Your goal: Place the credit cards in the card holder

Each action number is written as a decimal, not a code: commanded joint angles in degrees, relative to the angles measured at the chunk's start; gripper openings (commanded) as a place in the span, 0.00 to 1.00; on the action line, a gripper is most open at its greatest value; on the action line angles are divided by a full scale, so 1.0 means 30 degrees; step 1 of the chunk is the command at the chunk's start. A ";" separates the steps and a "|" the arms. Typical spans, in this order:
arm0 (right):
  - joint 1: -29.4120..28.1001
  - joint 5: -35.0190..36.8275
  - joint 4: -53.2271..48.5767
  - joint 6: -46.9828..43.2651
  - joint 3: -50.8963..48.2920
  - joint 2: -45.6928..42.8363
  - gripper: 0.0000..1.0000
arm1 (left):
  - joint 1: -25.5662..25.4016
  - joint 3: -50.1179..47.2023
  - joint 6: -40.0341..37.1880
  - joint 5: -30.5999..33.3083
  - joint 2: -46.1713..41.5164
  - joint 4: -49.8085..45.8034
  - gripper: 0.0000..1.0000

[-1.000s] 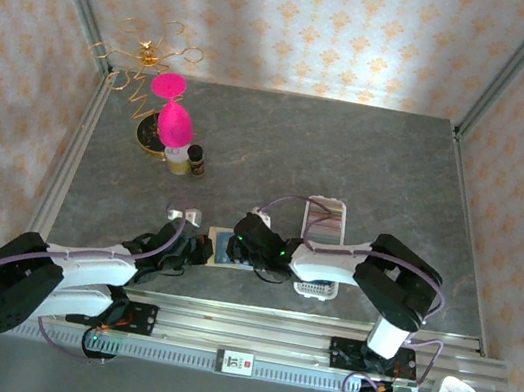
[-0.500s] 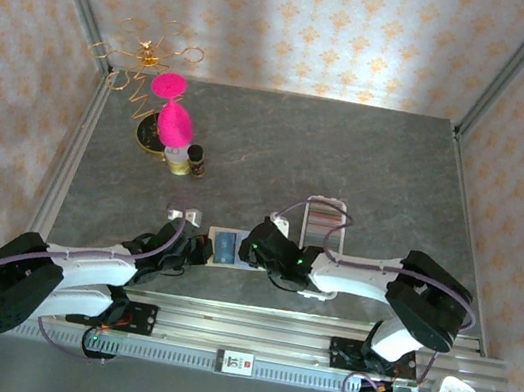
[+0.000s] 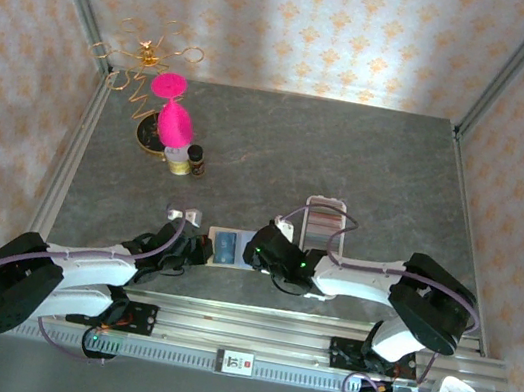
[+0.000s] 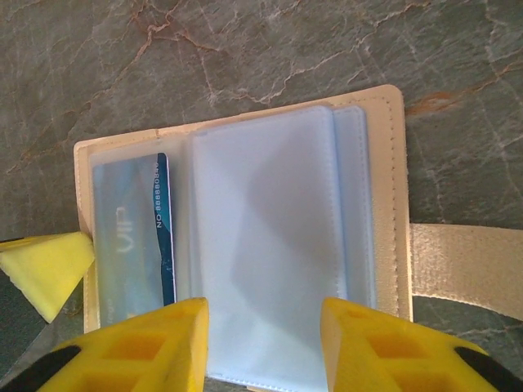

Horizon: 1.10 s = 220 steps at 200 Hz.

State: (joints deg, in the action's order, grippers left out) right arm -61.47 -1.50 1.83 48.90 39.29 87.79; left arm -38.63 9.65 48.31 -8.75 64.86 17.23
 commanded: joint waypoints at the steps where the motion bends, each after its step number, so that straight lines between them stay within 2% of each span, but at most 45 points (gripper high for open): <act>1: -0.0077 0.0223 -0.0043 0.0163 -0.0037 0.0202 0.40 | -0.0130 -0.0086 -0.0197 -0.0218 0.0001 -0.0304 0.06; 90: -0.0082 -0.0471 -0.0268 0.0250 0.0651 0.1542 0.44 | -0.0130 -0.0096 -0.0167 -0.0188 0.0060 -0.0262 0.06; 220: -0.0103 -0.2569 0.4123 0.1203 0.0897 0.2354 0.46 | -0.0127 -0.0283 -0.0138 -0.0078 -0.0182 -0.0298 0.06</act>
State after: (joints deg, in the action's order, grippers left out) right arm -61.45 -8.05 11.25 51.09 41.15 94.11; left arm -38.63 9.65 48.34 -8.75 64.86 17.26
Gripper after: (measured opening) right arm 0.457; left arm 0.057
